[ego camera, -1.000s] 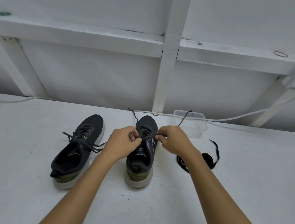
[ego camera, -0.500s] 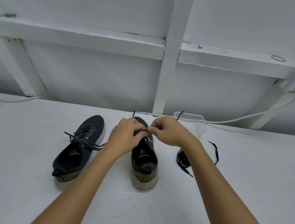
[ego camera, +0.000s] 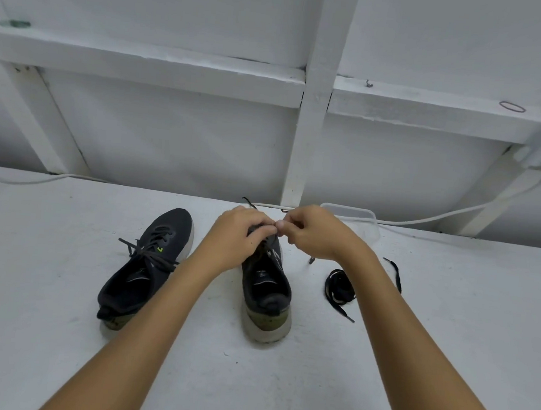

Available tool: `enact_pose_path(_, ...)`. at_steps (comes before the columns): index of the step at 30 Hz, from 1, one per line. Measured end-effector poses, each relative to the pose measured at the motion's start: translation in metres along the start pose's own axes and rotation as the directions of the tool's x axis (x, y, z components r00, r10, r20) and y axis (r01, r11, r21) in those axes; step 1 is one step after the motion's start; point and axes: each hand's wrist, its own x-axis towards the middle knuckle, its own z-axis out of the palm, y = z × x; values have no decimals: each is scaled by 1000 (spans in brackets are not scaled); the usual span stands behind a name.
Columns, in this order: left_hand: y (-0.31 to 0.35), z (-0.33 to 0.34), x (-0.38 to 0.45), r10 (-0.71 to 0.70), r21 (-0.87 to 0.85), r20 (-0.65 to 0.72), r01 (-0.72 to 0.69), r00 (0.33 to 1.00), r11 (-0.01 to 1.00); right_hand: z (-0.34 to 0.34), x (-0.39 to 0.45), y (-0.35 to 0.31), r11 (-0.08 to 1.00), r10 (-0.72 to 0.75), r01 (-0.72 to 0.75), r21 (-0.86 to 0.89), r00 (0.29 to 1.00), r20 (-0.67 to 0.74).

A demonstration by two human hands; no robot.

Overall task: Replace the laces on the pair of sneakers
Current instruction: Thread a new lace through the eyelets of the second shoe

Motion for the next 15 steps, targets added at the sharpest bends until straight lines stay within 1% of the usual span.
enact_pose_path(1, -3, -2, 1, -31, -24, -14, 30, 999, 999, -1, 0, 1, 1000, 9, -9, 25, 1000, -3)
enact_pose_path(3, -14, -7, 0, -156, -28, -99, 154, 983, 988, -4, -1, 8, 998, 38, -38, 54, 999, -3)
enact_pose_path(4, -23, -9, 0, -251, -18, -165, 251, 954, 968, -5, -1, 13, 997, 53, -53, 47, 999, -8)
enact_pose_path(5, -35, -11, 0, -365, -16, -219, 371, 905, 929, -6, -2, 18, 997, 68, -68, 38, 998, -17)
enact_pose_path(6, -46, -14, -1, -464, -4, -248, 478, 850, 878, -6, -2, 22, 996, 83, -83, 33, 996, -23)
enact_pose_path(7, -53, -15, -3, -514, 39, -245, 538, 822, 842, -5, -2, 24, 995, 91, -90, 35, 996, -25)
enact_pose_path(8, -57, -15, -5, -506, 98, -216, 535, 835, 839, -4, -2, 25, 995, 94, -93, 37, 995, -25)
enact_pose_path(9, -57, -14, -7, -446, 145, -174, 471, 878, 870, -2, -2, 24, 995, 91, -90, 39, 996, -22)
enact_pose_path(11, -47, -10, -8, -211, 176, -99, 226, 973, 958, 2, -1, 17, 997, 68, -68, 46, 998, -13)
enact_pose_path(12, -38, -8, -7, -111, 169, -50, 118, 993, 979, 4, 0, 12, 998, 52, -52, 48, 999, -11)
enact_pose_path(13, -29, -5, -4, -56, 160, 6, 55, 998, 986, 5, 1, 8, 998, 36, -35, 48, 999, -11)
enact_pose_path(14, -22, -3, -1, -28, 163, 49, 19, 998, 986, 7, 2, 5, 998, 21, -20, 51, 1000, -12)
enact_pose_path(15, -18, -1, 2, -27, 172, 79, 13, 996, 985, 8, 2, 2, 998, 10, -9, 59, 1000, -13)
